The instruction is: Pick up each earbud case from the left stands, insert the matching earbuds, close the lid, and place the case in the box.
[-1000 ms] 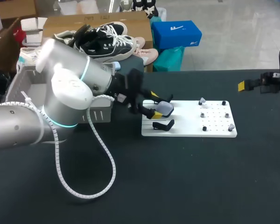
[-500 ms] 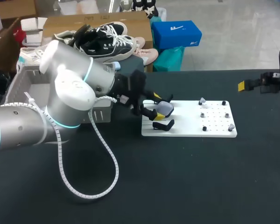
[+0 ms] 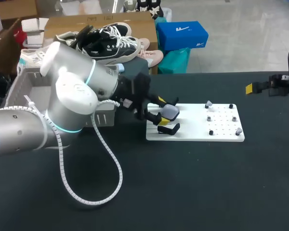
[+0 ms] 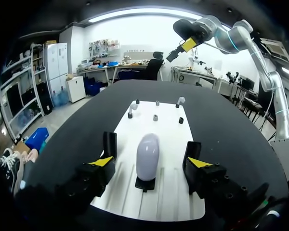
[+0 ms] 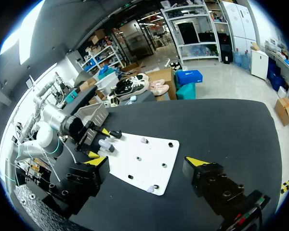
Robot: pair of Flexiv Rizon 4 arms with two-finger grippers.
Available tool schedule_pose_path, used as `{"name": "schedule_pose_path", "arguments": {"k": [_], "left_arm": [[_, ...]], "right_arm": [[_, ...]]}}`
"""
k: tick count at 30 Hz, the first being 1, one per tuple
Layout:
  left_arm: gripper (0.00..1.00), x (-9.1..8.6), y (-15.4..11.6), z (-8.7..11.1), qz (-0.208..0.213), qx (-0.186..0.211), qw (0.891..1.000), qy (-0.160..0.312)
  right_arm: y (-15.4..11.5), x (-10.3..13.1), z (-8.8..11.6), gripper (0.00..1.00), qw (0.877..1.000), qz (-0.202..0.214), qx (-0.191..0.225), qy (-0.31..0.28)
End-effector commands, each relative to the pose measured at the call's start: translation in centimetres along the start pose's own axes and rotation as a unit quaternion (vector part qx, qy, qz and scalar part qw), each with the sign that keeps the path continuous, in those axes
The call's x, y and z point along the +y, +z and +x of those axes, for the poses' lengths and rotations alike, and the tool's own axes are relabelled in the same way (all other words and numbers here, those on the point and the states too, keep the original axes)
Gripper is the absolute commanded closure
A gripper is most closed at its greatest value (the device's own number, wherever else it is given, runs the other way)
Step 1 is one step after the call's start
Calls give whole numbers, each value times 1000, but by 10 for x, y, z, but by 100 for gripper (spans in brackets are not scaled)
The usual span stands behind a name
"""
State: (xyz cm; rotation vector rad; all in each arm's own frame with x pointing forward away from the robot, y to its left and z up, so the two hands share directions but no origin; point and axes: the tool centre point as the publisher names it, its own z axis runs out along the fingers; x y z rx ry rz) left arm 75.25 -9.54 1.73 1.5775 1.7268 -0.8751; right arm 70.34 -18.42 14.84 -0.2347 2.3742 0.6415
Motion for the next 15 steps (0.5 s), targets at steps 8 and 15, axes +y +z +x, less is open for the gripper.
{"name": "schedule_pose_path", "arguments": {"k": [8, 15], "left_arm": [[17, 2, 1, 0, 6, -1, 1000, -1], [51, 3, 1, 1, 7, -1, 1000, -2]], "right_arm": [[0, 0, 0, 0, 1000, 0, 0, 0], [0, 0, 0, 0, 1000, 0, 0, 0]]}}
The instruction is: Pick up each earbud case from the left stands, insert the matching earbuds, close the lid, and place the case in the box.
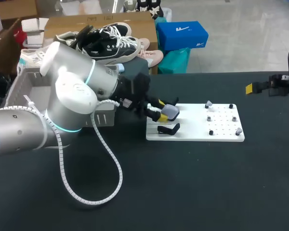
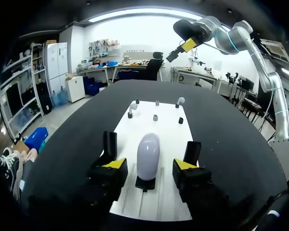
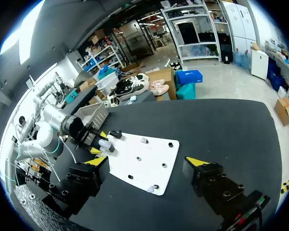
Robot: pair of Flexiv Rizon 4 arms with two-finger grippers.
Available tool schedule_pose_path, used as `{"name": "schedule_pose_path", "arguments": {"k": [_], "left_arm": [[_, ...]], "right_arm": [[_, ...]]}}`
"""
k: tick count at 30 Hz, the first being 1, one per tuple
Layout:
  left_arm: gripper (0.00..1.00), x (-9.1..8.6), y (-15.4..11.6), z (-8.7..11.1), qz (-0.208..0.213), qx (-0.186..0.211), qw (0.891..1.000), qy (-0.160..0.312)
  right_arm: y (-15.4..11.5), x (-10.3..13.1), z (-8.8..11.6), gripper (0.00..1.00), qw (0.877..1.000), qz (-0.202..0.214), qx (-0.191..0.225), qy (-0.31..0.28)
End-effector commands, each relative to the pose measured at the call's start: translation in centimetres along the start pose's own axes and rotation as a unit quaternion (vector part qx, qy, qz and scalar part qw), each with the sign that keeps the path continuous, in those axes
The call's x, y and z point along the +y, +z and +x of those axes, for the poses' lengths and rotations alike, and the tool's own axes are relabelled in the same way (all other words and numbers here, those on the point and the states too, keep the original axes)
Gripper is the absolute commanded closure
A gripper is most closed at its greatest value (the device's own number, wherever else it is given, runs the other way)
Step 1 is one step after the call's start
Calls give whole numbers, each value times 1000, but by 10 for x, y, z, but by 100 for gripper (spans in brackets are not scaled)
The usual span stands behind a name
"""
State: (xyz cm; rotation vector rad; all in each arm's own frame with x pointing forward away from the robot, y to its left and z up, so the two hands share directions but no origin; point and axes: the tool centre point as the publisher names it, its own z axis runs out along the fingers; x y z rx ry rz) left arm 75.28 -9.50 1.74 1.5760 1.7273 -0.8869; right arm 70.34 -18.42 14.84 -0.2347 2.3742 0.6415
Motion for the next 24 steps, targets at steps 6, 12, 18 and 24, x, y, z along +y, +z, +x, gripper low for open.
{"name": "schedule_pose_path", "arguments": {"k": [6, 12, 18, 24], "left_arm": [[53, 4, 2, 1, 4, 1, 1000, 0], [61, 5, 4, 0, 6, 0, 1000, 0], [64, 5, 5, 0, 9, 1, 1000, 0], [89, 4, 5, -1, 11, -2, 1000, 2]], "right_arm": [[0, 0, 0, 0, 1000, 0, 0, 0], [0, 0, 0, 0, 1000, 0, 0, 0], [0, 0, 0, 0, 1000, 0, 0, 0], [0, 0, 0, 0, 1000, 0, 0, 0]]}}
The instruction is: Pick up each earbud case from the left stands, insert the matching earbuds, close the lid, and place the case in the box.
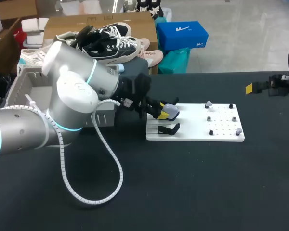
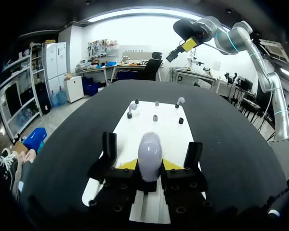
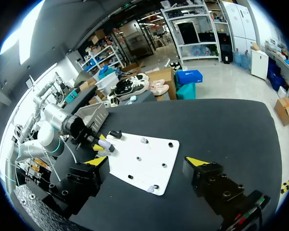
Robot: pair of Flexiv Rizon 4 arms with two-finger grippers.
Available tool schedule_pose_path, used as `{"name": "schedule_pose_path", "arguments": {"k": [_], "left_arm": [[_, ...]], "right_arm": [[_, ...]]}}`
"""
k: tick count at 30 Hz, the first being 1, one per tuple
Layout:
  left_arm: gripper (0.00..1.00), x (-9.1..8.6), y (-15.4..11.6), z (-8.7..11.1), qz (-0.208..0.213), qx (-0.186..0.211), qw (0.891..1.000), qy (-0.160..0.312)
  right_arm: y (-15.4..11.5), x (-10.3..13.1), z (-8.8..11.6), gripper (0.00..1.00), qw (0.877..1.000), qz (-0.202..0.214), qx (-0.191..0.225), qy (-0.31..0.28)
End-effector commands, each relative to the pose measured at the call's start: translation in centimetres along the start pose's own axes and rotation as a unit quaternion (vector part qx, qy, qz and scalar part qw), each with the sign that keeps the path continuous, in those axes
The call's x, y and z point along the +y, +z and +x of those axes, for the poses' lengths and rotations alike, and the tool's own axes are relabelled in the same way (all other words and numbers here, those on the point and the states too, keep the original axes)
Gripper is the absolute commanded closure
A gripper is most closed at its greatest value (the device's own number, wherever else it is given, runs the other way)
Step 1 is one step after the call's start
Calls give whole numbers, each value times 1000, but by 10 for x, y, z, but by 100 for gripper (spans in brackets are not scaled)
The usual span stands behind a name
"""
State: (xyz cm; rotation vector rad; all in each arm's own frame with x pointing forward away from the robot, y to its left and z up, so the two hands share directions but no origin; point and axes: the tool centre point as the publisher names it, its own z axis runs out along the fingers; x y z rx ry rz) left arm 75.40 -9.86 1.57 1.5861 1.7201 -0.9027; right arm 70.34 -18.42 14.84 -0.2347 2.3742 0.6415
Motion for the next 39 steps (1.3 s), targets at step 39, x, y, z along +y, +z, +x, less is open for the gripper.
{"name": "schedule_pose_path", "arguments": {"k": [39], "left_arm": [[100, 4, -27, -56, 7, -53, 998, 27]], "right_arm": [[50, 54, 0, 0, 992, 0, 90, -90]]}}
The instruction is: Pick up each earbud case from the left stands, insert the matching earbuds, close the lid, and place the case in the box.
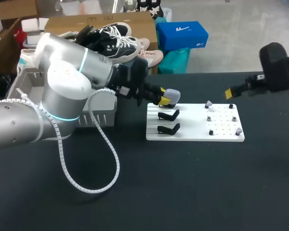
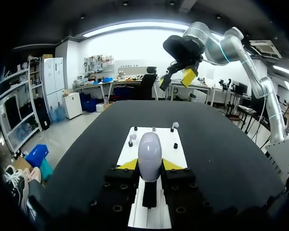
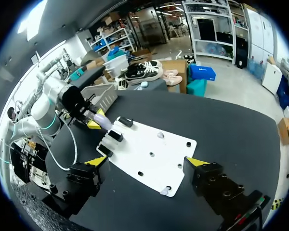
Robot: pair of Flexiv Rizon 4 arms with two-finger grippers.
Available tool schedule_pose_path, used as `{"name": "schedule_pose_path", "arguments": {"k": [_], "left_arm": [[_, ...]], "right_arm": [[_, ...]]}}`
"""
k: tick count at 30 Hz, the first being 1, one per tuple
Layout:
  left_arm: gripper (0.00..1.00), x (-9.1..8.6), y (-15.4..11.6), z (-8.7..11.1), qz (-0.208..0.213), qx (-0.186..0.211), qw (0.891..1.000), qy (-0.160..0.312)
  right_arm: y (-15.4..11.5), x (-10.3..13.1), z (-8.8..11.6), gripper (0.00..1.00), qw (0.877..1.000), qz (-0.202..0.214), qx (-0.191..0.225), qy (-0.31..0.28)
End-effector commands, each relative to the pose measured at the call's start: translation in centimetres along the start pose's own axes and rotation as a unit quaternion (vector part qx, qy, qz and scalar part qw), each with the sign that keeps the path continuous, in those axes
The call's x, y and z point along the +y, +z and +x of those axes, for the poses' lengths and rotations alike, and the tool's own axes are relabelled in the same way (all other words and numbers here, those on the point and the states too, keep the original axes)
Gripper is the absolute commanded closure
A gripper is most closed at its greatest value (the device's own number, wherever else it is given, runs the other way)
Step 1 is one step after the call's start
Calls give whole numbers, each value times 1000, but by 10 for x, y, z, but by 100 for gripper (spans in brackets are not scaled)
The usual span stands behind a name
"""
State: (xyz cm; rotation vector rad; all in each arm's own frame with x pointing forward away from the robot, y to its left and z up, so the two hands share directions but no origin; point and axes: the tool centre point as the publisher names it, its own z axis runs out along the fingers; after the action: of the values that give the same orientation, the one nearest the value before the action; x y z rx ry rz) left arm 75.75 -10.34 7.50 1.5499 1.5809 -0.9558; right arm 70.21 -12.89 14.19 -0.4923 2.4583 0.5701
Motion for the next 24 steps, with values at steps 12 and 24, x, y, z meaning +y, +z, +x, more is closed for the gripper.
{"name": "schedule_pose_path", "arguments": {"k": [12, 24], "left_arm": [[100, 4, 10, -21, 1, -1, 1000, 2], [100, -7, 15, -30, 18, -14, 1000, 10]], "right_arm": [[53, 37, -9, 0, 998, -10, 53, -35], [76, 45, -13, 0, 996, -29, 69, -39]]}}
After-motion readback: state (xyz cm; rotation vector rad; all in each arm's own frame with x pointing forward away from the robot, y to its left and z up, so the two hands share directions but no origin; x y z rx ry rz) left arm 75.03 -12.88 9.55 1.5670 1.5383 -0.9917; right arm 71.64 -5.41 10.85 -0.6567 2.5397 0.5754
